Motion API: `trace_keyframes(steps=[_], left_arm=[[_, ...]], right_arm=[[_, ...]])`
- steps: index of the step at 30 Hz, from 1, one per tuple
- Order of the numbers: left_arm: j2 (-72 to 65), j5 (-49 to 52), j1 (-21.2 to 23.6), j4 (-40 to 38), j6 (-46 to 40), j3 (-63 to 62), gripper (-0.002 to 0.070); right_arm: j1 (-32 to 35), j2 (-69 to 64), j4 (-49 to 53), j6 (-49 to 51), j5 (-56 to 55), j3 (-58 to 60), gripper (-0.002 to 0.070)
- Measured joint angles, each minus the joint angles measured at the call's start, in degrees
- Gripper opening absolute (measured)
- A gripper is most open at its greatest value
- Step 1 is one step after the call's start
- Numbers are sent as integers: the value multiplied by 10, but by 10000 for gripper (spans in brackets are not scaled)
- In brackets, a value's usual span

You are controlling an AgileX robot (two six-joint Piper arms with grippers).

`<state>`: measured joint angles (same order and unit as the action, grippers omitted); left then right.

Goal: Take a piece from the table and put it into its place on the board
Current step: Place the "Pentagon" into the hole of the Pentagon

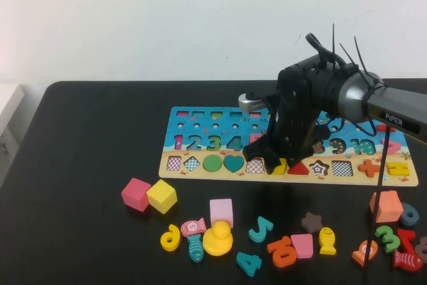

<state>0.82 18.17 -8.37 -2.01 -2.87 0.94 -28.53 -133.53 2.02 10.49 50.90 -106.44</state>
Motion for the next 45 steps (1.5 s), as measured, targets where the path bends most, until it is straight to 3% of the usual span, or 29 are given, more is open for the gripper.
trace_keyframes(steps=[21, 45], left_arm=[[0, 0, 0, 0, -1, 0, -2], [0, 0, 0, 0, 0, 0, -1]], right_arm=[[0, -2, 25, 9, -3, -1, 361], [1, -7, -23, -3, -16, -1, 361]])
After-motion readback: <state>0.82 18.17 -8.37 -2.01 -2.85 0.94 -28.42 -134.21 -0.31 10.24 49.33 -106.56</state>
